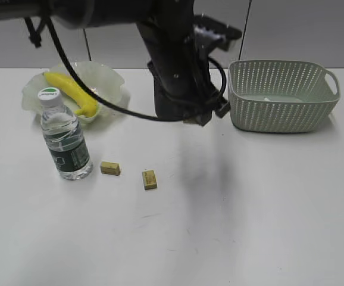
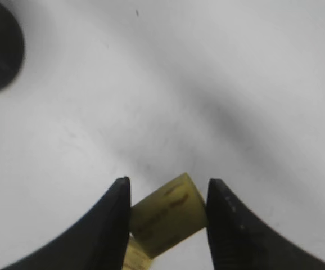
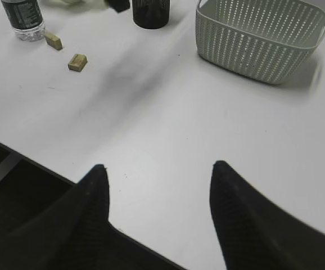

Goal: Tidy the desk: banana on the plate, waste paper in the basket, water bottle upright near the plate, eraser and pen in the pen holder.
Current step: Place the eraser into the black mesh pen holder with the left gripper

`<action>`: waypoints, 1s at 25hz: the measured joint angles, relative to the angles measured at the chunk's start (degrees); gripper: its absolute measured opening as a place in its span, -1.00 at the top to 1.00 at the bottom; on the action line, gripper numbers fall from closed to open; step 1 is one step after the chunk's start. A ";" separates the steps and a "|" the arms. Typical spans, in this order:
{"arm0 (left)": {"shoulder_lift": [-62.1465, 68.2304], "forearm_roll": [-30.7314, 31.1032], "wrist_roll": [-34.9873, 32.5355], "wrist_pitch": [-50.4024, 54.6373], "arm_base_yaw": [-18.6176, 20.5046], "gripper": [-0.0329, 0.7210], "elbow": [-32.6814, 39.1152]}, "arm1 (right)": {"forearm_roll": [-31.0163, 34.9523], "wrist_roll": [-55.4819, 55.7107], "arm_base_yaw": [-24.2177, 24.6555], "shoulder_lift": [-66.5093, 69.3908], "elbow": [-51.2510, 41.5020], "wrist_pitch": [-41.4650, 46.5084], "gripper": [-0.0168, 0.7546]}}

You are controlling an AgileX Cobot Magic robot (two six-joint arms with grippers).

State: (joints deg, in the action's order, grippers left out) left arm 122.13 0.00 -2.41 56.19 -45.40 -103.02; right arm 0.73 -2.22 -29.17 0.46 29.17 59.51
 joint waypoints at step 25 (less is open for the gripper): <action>8.05 3.55 0.13 -36.05 11.45 0.09 -5.98 | 0.00 0.00 0.00 0.00 0.00 0.00 -0.22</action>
State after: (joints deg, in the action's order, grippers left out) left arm 130.17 3.55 -2.28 20.14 -33.95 -109.00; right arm 0.73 -2.22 -29.17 0.46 29.17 59.51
